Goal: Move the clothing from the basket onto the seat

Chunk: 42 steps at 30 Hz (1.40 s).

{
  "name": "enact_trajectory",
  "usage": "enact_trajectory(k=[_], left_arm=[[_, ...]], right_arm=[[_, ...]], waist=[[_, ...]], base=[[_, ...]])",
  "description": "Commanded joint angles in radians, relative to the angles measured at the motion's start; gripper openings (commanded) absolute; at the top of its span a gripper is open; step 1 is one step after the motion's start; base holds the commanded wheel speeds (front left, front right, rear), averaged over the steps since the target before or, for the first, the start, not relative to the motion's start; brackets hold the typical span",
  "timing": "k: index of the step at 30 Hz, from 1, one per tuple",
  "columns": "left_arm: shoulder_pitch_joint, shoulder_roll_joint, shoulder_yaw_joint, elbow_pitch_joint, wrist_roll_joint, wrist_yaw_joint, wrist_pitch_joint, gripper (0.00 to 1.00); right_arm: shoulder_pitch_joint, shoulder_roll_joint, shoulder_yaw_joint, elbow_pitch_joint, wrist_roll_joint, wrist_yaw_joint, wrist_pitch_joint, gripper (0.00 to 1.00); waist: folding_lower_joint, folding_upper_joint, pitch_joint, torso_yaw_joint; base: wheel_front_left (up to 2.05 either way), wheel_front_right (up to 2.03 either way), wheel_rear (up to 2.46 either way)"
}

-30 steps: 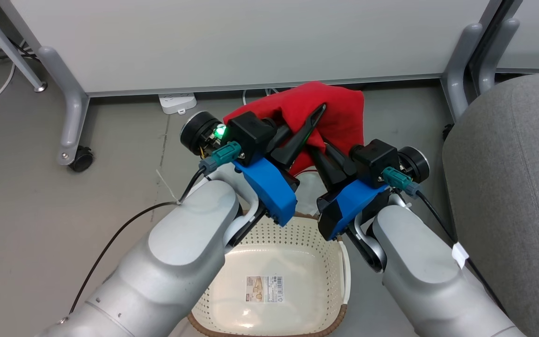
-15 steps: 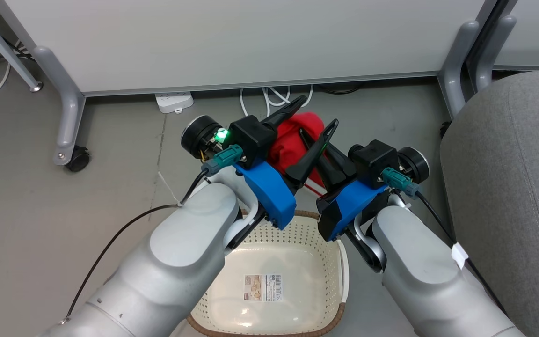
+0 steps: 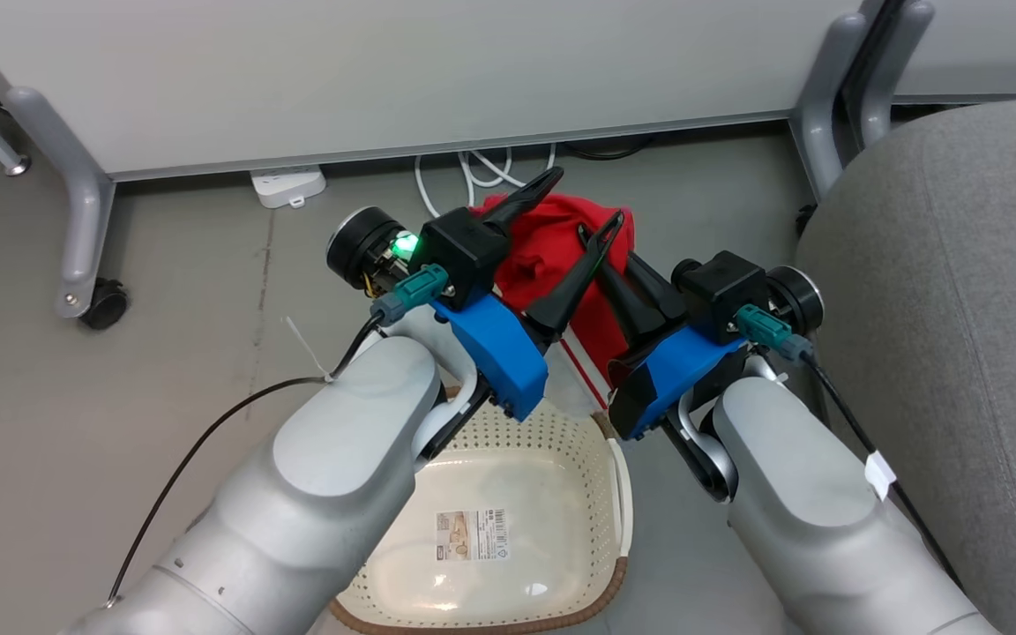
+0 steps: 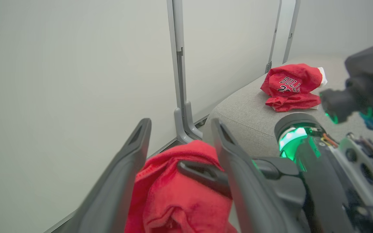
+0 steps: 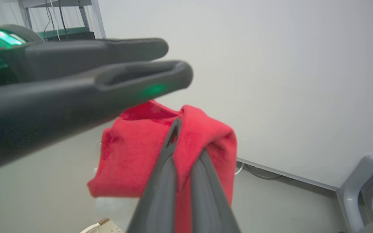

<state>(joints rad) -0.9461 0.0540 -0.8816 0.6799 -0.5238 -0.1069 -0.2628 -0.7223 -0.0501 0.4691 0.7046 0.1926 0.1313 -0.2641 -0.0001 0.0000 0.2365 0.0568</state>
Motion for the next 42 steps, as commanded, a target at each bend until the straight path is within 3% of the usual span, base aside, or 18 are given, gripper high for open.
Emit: enact_trajectory(k=[1,12,24,33,42], left_arm=[[-0.011,0.006,0.003,-0.004,0.007,0.004,-0.003,1.00],[-0.010,0.030,-0.004,-0.028,0.044,0.000,-0.003,1.00],[0.010,0.028,-0.058,-0.061,0.064,-0.004,0.001,1.00],[0.030,0.038,-0.108,-0.083,0.074,-0.007,0.022,1.00],[0.046,0.038,-0.132,-0.098,0.067,-0.002,0.029,1.00]], right_arm=[[-0.007,0.000,-0.012,-0.006,-0.010,-0.001,-0.001,0.00],[0.026,0.000,-0.163,-0.067,-0.077,-0.001,-0.001,0.00],[0.127,0.001,-0.400,-0.233,-0.156,-0.001,-0.001,0.00],[0.223,0.001,-0.483,-0.343,-0.141,-0.001,-0.001,0.00],[0.323,0.001,-0.509,-0.401,-0.117,-0.001,-0.001,0.00]], waist=[[0.0001,0.0000,0.012,-0.021],[0.0001,0.0000,0.067,-0.175],[0.0001,0.0000,0.121,-0.333],[0.0001,0.0000,0.154,-0.451],[0.0001,0.0000,0.163,-0.500]], base=[[0.00,0.00,0.00],[0.00,0.00,0.00],[0.00,0.00,0.00],[0.00,0.00,0.00],[0.00,0.00,0.00]])
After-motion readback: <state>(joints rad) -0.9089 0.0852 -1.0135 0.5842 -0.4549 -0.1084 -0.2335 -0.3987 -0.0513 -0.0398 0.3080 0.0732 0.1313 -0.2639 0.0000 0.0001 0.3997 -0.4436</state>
